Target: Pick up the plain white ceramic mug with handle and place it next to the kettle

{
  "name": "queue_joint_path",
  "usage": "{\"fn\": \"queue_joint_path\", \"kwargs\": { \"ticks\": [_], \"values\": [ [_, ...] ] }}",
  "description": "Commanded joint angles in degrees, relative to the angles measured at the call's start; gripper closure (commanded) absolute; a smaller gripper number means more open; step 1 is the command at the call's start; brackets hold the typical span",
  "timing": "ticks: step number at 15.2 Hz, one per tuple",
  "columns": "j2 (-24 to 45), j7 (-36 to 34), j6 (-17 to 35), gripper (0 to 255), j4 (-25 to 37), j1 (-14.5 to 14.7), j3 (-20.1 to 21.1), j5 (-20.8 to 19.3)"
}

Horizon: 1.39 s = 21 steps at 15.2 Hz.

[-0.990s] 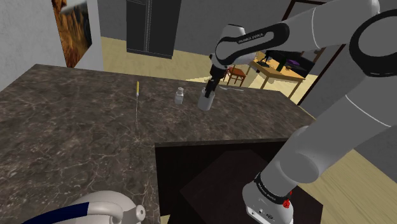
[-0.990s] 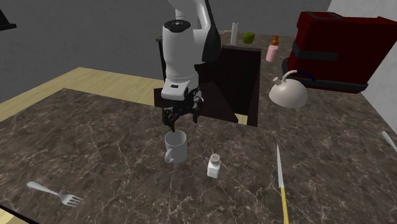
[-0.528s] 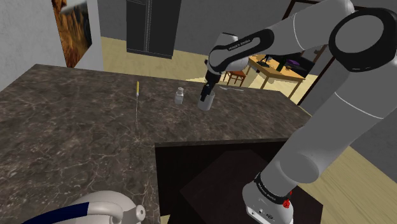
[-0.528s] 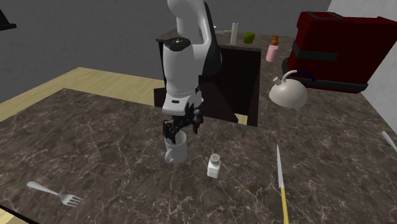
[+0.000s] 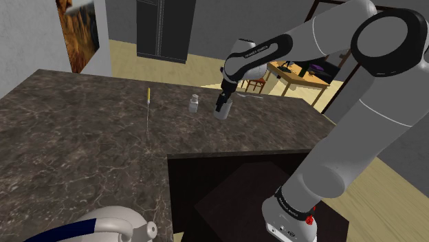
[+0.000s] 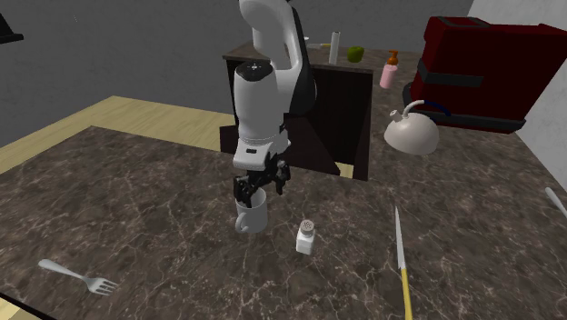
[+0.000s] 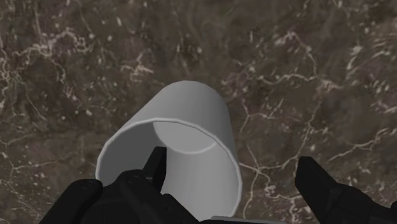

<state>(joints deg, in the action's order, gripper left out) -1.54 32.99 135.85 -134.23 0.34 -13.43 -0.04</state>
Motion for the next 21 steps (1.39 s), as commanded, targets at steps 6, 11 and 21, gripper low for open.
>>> {"fn": "queue_joint_path", "kwargs": {
  "ticks": [6, 11, 21],
  "values": [
    [0.0, 0.0, 0.0, 255, 0.0, 0.0, 0.0, 0.0],
    [0.0, 0.0, 0.0, 255, 0.0, 0.0, 0.0, 0.0],
    [-4.4, -1.0, -7.9, 255, 3.5, 0.0, 0.2, -1.3]
  ]
}}
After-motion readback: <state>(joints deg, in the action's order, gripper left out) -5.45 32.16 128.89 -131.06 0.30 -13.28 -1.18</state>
